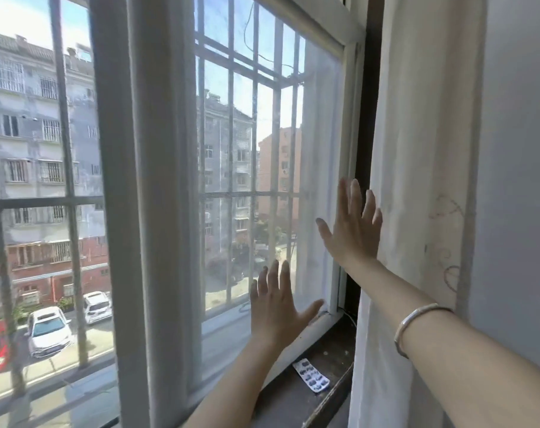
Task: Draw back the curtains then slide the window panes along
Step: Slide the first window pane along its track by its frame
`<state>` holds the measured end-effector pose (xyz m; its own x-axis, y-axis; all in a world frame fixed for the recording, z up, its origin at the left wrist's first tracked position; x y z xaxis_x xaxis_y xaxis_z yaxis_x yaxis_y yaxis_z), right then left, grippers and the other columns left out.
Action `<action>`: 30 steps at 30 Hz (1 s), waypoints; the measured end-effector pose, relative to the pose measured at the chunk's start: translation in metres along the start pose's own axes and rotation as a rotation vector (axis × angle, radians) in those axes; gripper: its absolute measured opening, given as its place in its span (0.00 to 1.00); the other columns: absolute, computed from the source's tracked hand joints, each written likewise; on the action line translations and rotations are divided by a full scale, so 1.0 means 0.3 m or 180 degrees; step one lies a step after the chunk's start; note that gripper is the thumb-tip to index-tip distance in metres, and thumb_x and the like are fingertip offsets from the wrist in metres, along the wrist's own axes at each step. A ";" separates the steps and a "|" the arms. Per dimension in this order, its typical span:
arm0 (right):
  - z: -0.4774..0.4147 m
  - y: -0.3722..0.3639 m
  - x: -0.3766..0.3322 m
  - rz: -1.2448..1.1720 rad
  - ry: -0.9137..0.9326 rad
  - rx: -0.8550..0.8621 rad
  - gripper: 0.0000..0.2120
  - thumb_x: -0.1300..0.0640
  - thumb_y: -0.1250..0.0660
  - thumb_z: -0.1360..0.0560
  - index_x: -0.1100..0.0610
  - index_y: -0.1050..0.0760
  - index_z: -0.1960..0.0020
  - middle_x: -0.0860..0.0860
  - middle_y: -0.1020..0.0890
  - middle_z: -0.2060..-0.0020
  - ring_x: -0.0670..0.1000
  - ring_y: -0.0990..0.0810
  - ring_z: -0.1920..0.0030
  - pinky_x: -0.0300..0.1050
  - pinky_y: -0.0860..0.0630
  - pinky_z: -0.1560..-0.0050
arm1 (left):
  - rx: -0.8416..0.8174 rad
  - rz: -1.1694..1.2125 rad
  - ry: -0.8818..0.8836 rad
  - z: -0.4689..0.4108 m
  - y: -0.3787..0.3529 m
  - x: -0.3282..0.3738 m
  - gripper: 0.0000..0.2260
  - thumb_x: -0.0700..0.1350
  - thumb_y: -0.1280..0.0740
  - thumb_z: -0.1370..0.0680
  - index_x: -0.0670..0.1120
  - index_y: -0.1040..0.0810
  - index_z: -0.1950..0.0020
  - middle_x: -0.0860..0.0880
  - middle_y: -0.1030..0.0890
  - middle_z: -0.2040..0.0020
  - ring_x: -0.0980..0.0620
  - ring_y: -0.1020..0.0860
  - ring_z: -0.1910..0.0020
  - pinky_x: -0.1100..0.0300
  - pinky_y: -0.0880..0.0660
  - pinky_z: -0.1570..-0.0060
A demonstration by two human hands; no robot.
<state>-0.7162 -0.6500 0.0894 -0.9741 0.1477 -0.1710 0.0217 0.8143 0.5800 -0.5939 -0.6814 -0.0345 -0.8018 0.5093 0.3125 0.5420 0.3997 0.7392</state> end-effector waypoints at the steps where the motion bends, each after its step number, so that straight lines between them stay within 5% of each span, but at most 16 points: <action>1: 0.003 -0.001 -0.028 -0.0033 0.0036 -0.0009 0.36 0.43 0.45 0.24 0.52 0.63 0.27 0.55 0.55 0.25 0.62 0.54 0.26 0.60 0.50 0.29 | 0.0038 -0.0024 0.0022 0.013 0.022 -0.020 0.41 0.69 0.45 0.29 0.46 0.55 0.26 0.47 0.52 0.23 0.46 0.53 0.25 0.48 0.53 0.27; 22: 0.078 0.098 -0.857 -0.1705 0.1482 0.0017 0.33 0.48 0.44 0.22 0.54 0.59 0.26 0.57 0.51 0.25 0.61 0.52 0.26 0.58 0.50 0.29 | 0.1226 -0.1158 0.1182 0.391 0.617 -0.486 0.35 0.63 0.39 0.28 0.44 0.42 0.29 0.43 0.37 0.28 0.45 0.38 0.30 0.47 0.41 0.32; 30: 0.267 0.246 -1.170 -0.2180 0.2128 -0.0006 0.33 0.48 0.43 0.23 0.53 0.57 0.26 0.56 0.49 0.25 0.60 0.50 0.26 0.57 0.51 0.29 | 0.1429 -0.1365 0.1814 0.645 0.848 -0.641 0.41 0.72 0.55 0.32 0.45 0.42 0.30 0.43 0.36 0.29 0.45 0.37 0.31 0.48 0.38 0.32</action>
<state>-0.3546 -0.5968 0.1285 -0.7021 -0.7119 0.0162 -0.6003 0.6040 0.5243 -0.2532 -0.5303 -0.0220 -0.9000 -0.1703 0.4012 0.1134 0.7973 0.5928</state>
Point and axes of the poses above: each hand's wrist, its own z-axis away from the middle knuckle, its own y-axis out of the back of the hand, x = y × z, the point moved 5 cm from there along -z, towards the middle knuckle
